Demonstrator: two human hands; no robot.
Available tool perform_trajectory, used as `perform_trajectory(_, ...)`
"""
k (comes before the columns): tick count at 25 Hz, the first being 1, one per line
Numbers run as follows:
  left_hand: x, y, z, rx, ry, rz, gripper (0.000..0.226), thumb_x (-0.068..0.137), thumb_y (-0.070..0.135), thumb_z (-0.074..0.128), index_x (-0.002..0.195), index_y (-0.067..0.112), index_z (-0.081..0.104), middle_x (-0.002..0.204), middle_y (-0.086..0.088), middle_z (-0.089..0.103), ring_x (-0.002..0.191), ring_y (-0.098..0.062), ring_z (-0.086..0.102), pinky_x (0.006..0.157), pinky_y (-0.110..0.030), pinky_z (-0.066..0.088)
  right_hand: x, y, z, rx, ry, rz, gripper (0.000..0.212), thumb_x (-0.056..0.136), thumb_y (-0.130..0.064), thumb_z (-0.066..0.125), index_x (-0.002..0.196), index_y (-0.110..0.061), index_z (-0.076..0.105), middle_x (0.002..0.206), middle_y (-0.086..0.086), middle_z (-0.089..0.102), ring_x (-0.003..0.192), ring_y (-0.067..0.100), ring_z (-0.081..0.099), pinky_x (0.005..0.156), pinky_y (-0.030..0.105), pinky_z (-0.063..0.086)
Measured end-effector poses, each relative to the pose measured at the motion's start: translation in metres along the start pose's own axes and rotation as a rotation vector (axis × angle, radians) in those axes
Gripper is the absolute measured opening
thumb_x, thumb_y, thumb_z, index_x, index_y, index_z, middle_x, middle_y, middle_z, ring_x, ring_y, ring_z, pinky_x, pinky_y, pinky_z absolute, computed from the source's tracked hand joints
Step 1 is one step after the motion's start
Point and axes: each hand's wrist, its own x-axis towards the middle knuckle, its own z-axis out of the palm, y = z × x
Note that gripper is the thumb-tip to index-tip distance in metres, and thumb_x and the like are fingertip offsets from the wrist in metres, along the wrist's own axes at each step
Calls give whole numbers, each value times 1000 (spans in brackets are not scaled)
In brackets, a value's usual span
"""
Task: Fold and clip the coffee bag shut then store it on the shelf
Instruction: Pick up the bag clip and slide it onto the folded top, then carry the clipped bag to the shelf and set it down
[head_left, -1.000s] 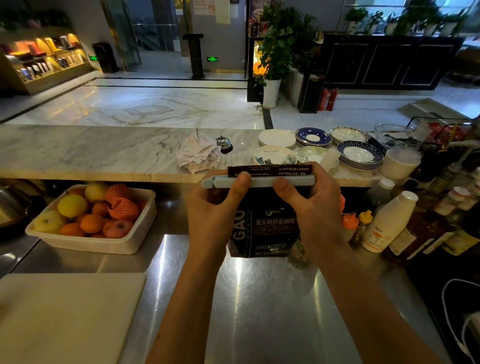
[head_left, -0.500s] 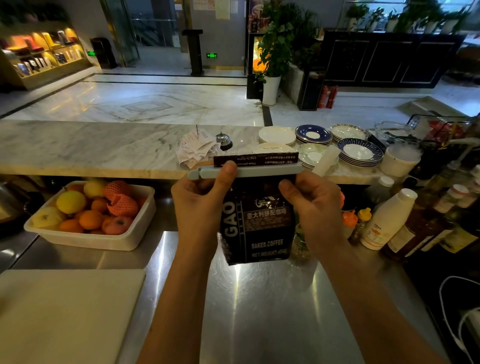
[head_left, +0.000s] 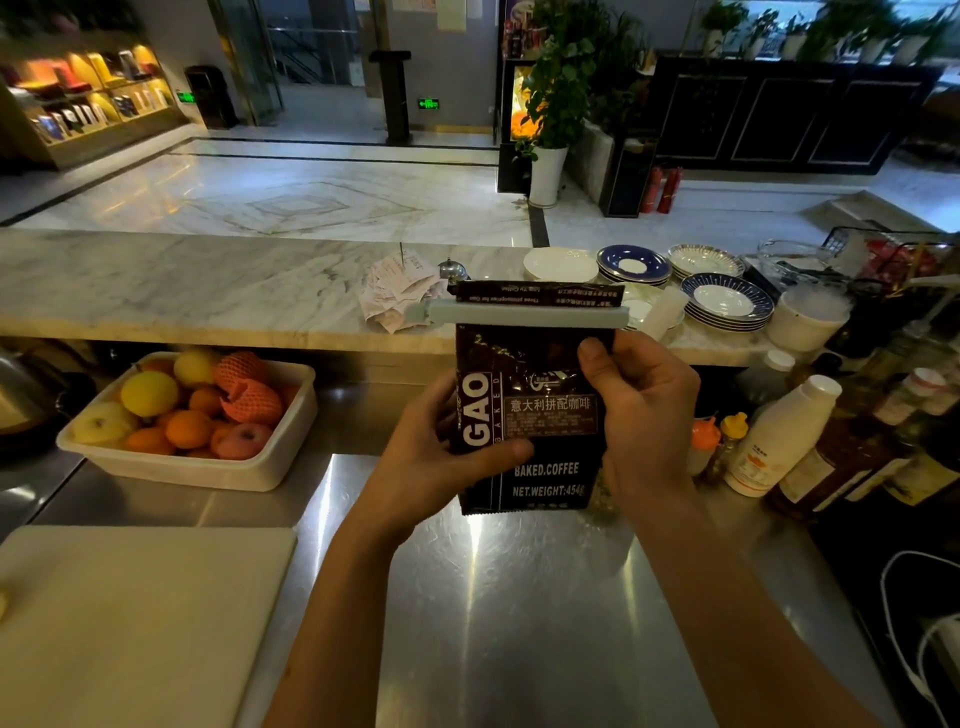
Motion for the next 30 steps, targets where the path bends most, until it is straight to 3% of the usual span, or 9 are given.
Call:
perform_trajectory(3, -9, -9, -10, 25, 40, -15, 60, 56, 30, 83, 112, 29, 60, 106, 12, 74, 103, -8, 70, 79, -22, 57, -7, -4, 10, 19, -59, 15, 14, 92, -7, 60, 101, -10, 70, 90, 2, 75, 86, 17, 73, 74, 30, 59)
perform_trajectory(7, -21, -14, -29, 36, 172, 31, 55, 58, 21, 84, 108, 28, 62, 104, 9, 75, 100, -9, 71, 81, -24, 59, -20, -6, 19, 60, -291, 62, 22, 91, -18, 59, 113, -18, 61, 106, -3, 71, 103, 12, 69, 81, 25, 56)
perform_trajectory(10, -34, -14, -50, 39, 257, 35, 55, 58, 19, 83, 107, 32, 61, 101, 15, 74, 99, -3, 70, 77, -17, 57, -42, 7, 19, -88, -478, 158, 45, 83, -27, 69, 124, -32, 51, 125, -5, 63, 118, 10, 60, 97, 36, 53)
perform_trajectory(14, -58, -15, -70, 28, 358, 16, 66, 57, 25, 83, 116, 26, 52, 109, 4, 71, 102, -9, 70, 82, -31, 61, -72, 15, 40, -122, -476, 215, 55, 73, -26, 73, 121, -41, 50, 119, -9, 64, 113, 5, 63, 95, 36, 55)
perform_trajectory(16, -74, -14, -76, 35, 472, 10, 63, 59, 29, 82, 114, 23, 54, 108, 1, 72, 100, -12, 71, 85, -39, 61, -80, 14, 57, -111, -491, 171, 56, 78, -17, 73, 128, -31, 52, 123, -7, 65, 114, 7, 63, 95, 35, 55)
perform_trajectory(20, -114, -3, -86, 165, 722, 35, 62, 68, 30, 79, 123, 11, 60, 112, -3, 73, 105, -15, 71, 89, -43, 59, -92, 13, 91, -41, -618, 131, 57, 81, -11, 73, 131, -29, 53, 126, -5, 65, 117, 8, 62, 96, 37, 54)
perform_trajectory(22, -142, 4, -88, 215, 878, 21, 56, 71, 29, 79, 121, 11, 63, 109, -2, 74, 101, -15, 72, 86, -44, 60, -103, 8, 108, 23, -741, 133, 57, 82, -11, 73, 134, -24, 53, 127, -4, 65, 118, 9, 61, 97, 37, 54)
perform_trajectory(26, -219, 18, -72, 311, 1216, -17, 46, 74, 16, 81, 117, 14, 64, 99, 9, 75, 91, -3, 72, 80, -26, 59, -145, -10, 136, 175, -1035, 113, 63, 78, -24, 71, 137, -21, 51, 126, -6, 65, 117, 8, 62, 96, 34, 54)
perform_trajectory(30, -314, 37, -40, 336, 1542, -31, 55, 70, 25, 79, 121, 12, 62, 103, 4, 75, 95, -9, 73, 82, -31, 60, -219, -35, 157, 326, -1306, 103, 60, 81, -13, 75, 136, -18, 52, 127, -1, 66, 117, 13, 62, 94, 42, 55)
